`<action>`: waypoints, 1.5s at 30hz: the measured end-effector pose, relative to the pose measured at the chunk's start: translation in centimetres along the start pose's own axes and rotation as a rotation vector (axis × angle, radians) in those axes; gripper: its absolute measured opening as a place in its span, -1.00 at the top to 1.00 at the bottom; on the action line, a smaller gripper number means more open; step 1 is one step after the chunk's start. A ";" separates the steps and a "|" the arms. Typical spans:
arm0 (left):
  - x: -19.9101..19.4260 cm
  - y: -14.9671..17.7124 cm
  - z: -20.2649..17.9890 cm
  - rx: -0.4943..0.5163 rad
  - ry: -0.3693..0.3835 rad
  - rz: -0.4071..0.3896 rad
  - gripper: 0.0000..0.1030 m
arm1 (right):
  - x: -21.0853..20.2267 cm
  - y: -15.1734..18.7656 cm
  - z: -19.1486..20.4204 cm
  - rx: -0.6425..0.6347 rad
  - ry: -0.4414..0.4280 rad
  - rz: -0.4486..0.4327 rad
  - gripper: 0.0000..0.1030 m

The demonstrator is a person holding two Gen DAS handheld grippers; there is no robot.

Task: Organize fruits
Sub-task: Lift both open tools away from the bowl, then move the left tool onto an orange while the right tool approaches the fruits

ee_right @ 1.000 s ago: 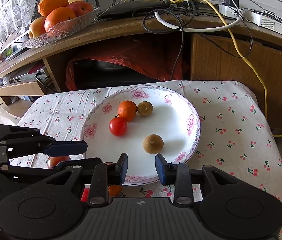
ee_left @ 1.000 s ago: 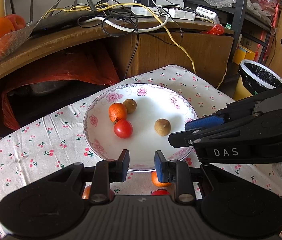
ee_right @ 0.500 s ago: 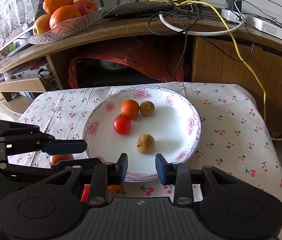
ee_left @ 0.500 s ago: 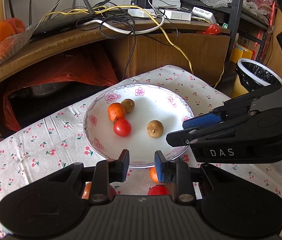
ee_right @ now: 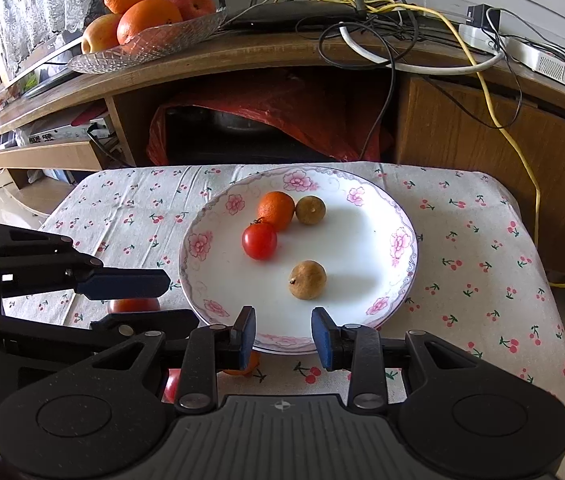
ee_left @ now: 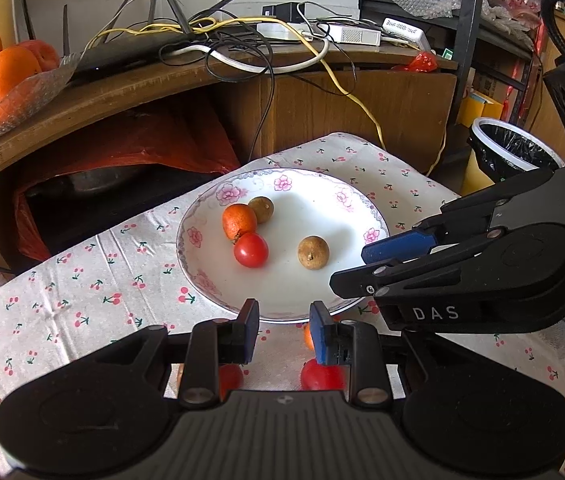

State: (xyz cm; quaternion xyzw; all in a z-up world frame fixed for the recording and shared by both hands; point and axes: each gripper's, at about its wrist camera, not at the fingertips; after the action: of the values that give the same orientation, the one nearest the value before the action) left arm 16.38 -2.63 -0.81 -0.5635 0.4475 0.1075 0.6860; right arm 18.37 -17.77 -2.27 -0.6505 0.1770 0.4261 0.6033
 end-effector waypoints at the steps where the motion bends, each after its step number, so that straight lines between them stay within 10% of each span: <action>1: 0.0 0.0 0.0 0.001 -0.001 0.001 0.30 | 0.0 0.0 0.1 -0.002 -0.001 -0.001 0.45; 45: -4.3 3.9 0.8 0.030 0.024 0.011 0.30 | -1.3 1.5 4.9 -0.101 -0.046 0.028 0.43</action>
State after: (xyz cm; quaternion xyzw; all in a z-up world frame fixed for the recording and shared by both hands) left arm 11.75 0.92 -0.29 -0.5519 0.4602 0.0977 0.6885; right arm 14.82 -13.85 -1.79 -0.6678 0.1505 0.4577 0.5674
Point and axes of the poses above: each gripper's, at about its wrist camera, not at the fingertips, and x roughly the way its jaws point, z to its left, y to its underside, and after that the axes turned 2 degrees about z, right-handed
